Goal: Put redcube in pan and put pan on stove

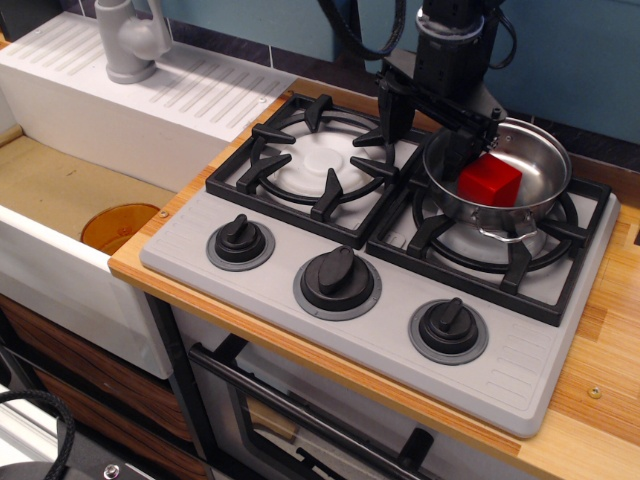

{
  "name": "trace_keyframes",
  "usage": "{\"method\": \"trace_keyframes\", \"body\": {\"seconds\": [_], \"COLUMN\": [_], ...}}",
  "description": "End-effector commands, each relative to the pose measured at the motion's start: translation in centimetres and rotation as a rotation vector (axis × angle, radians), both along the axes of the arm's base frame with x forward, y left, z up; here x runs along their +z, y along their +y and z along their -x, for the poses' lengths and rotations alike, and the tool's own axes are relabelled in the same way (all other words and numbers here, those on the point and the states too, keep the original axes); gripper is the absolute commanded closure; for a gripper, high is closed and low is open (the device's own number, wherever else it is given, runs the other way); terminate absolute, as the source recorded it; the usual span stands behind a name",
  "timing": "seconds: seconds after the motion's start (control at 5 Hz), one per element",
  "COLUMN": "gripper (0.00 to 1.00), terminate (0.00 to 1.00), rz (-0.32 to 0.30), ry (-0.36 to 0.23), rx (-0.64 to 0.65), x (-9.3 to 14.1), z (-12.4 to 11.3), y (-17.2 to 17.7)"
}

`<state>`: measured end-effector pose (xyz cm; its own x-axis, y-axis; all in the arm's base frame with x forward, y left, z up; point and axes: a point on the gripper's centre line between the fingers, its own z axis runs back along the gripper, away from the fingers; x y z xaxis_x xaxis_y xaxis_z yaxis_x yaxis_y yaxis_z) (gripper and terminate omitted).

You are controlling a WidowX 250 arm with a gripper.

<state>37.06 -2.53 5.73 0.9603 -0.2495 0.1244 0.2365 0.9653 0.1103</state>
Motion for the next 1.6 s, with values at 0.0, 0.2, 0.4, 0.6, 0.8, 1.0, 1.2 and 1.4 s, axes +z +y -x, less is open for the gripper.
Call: {"method": "trace_keyframes", "body": {"seconds": [0.0, 0.2, 0.4, 0.6, 0.8, 1.0, 1.2, 1.4], "gripper": [0.0, 0.0, 1.0, 1.0, 1.0, 1.0, 1.0, 1.0], "terminate": [0.0, 0.0, 0.0, 0.0, 0.0, 0.0, 0.0, 0.0], "rz": [0.014, 0.02, 0.03, 0.036, 0.039, 0.028, -0.002, -0.018], "ry": [-0.043, -0.034, -0.025, -0.02, -0.012, -0.012, -0.014, 0.0], "rx": [-0.001, 0.011, 0.02, 0.02, 0.022, 0.028, 0.038, 0.032], "x": [0.9, 0.7, 0.5, 0.5, 1.0, 1.5, 2.7, 4.6], "z": [-0.2, 0.3, 0.6, 0.7, 0.7, 0.9, 1.4, 1.8], "y": [-0.7, -0.9, -1.2, -1.2, -1.4, -1.6, -1.9, -1.8]}}
